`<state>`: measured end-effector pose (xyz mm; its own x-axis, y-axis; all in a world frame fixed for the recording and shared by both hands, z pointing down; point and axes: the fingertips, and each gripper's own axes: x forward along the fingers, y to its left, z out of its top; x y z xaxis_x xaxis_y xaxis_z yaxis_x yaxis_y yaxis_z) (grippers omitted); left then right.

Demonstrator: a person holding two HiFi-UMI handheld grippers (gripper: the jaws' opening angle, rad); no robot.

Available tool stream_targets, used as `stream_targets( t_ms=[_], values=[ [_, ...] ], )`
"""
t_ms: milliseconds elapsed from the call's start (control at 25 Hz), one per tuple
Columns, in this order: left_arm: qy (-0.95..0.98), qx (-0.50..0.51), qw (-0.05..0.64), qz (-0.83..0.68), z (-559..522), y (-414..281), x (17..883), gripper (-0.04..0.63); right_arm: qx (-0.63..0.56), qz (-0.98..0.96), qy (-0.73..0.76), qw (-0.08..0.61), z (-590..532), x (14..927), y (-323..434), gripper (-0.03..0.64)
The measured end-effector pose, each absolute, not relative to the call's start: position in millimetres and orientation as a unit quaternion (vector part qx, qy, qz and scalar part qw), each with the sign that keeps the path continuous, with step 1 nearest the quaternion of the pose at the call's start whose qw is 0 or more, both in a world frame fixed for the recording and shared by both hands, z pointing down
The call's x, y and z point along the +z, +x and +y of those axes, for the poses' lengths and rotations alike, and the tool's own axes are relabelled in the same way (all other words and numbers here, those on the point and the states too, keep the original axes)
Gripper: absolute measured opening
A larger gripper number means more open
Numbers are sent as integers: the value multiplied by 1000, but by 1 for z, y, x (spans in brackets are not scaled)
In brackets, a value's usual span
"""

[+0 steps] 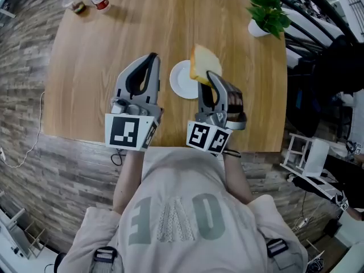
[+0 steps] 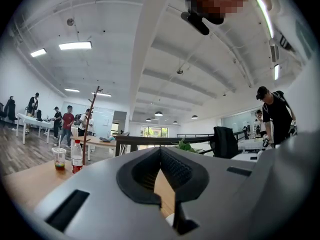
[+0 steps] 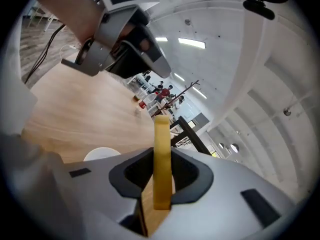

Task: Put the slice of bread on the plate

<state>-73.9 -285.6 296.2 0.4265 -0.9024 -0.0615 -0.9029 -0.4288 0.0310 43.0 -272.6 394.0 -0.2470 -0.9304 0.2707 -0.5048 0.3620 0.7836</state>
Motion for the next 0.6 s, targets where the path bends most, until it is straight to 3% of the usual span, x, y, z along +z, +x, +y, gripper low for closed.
stream_targets(
  t_ms=[280,600],
  values=[
    [-840,31,-11,542,-292,-92,306,8,-292,-728,438,440,-279,454,27,90],
    [-834,20,-22,551,-290,-101,319,8,-298,-712,429,470,-282,489,24,90]
  ],
)
